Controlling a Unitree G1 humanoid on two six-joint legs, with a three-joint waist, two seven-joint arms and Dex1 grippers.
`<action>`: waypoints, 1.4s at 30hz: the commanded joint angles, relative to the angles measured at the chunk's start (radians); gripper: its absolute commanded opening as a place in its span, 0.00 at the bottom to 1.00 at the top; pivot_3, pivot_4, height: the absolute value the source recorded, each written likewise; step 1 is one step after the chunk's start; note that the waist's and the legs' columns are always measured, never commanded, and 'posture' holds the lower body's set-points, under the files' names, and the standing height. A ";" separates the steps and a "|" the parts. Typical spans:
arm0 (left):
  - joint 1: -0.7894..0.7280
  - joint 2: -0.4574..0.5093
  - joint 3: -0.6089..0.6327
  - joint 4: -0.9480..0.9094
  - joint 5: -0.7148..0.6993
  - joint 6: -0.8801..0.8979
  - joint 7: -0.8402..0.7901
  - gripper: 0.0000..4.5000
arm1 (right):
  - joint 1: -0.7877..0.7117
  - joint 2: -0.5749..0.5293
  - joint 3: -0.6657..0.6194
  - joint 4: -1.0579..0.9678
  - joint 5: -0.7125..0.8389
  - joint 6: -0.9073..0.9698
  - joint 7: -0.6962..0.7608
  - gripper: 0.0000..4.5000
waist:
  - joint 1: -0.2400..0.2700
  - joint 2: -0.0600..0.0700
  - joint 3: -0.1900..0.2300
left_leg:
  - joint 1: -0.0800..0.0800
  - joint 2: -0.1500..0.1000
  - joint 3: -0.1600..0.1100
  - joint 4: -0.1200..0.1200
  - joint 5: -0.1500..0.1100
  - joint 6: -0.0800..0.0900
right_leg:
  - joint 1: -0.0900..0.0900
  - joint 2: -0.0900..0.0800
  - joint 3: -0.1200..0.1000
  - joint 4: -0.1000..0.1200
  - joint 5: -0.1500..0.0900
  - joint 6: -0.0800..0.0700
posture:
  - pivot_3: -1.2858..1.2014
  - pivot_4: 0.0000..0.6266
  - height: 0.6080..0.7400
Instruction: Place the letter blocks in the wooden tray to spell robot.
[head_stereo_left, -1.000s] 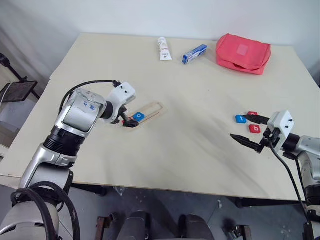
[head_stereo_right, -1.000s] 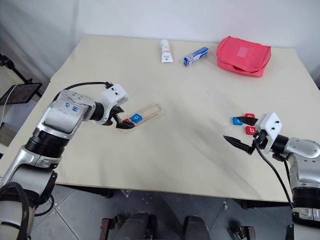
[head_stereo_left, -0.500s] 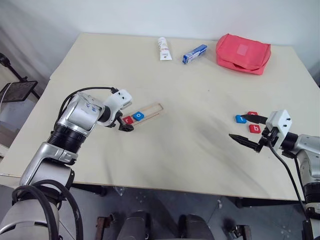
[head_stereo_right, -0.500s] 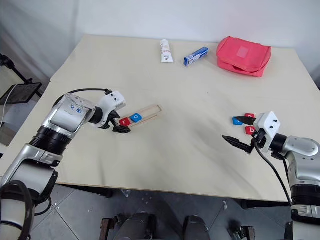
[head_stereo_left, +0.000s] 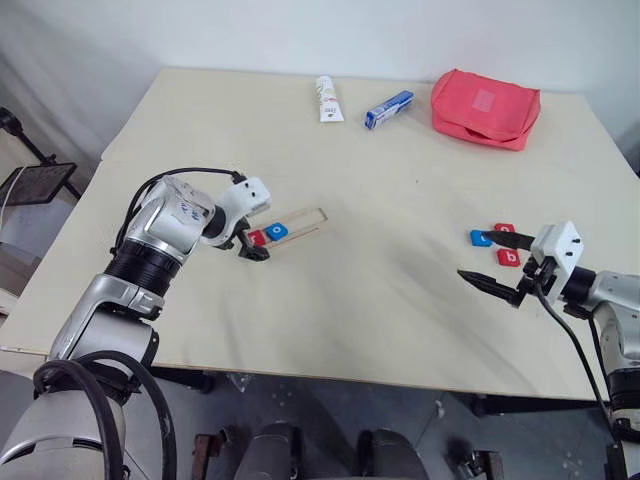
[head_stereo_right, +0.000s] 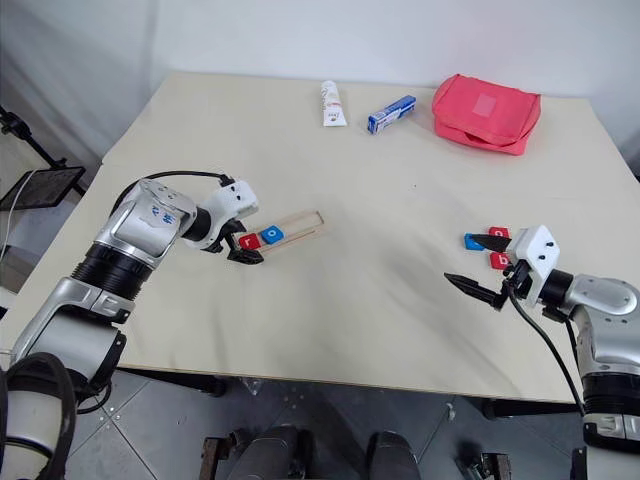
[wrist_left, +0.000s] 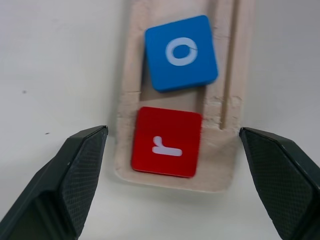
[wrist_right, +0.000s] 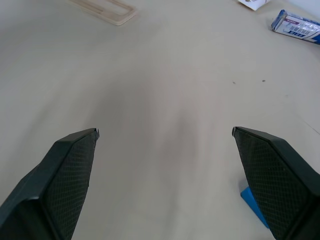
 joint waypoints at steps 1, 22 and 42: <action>0.037 0.006 -0.042 0.008 0.042 0.009 -0.016 0.87 | 0.006 -0.031 -0.035 -0.030 0.015 0.002 -0.009 1.00 | 0.000 0.000 0.000 | 0.000 0.000 0.000 0.000 0.000 0.000 | 0.000 0.000 0.000 0.000 0.000 0.000 | 0.52 0.24 1.00; 0.115 0.002 0.023 -0.265 0.005 -0.110 -0.062 0.75 | 0.025 -0.026 -0.041 -0.052 0.022 0.001 -0.028 1.00 | 0.004 0.000 0.000 | -0.001 -0.001 -0.001 0.001 0.000 0.001 | 0.000 -0.001 0.002 0.000 0.000 0.000 | 0.52 0.24 1.00; 0.023 -0.206 -0.128 -0.233 0.098 -0.292 -0.118 0.75 | 0.200 -0.001 -0.111 -0.221 0.068 0.007 -0.134 1.00 | 0.009 0.000 0.000 | -0.002 -0.002 0.000 0.001 -0.001 0.002 | -0.001 -0.001 0.000 0.000 0.000 0.000 | 0.52 0.24 1.00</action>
